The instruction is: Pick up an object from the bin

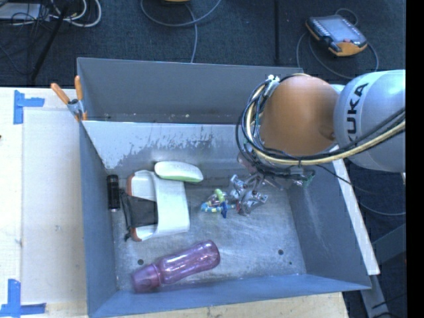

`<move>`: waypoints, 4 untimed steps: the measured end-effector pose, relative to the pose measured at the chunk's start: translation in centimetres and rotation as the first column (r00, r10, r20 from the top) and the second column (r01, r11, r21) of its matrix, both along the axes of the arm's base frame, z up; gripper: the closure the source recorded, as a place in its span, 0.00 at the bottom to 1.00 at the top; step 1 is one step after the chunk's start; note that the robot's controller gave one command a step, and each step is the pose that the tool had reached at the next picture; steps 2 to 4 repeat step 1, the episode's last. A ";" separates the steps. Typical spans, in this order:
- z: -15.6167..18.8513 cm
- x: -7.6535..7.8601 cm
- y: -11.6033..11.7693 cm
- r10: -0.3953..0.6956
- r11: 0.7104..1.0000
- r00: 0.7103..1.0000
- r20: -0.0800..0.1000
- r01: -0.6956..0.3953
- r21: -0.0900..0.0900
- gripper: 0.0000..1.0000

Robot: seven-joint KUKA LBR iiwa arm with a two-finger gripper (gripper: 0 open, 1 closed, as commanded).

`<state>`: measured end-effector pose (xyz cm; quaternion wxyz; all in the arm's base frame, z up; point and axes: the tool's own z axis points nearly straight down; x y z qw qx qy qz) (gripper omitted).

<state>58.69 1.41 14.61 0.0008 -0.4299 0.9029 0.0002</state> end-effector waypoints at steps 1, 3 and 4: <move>0.9 0.0 0.0 -0.001 1.000 1.000 -0.001 0.001 0.000 1.00; 0.9 0.0 0.0 -0.001 1.000 1.000 -0.001 0.001 0.000 1.00; 0.9 0.0 0.0 -0.001 1.000 1.000 -0.001 0.001 0.000 1.00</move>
Offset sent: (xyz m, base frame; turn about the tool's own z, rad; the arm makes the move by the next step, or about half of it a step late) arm 0.0001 -0.0001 0.0383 0.0000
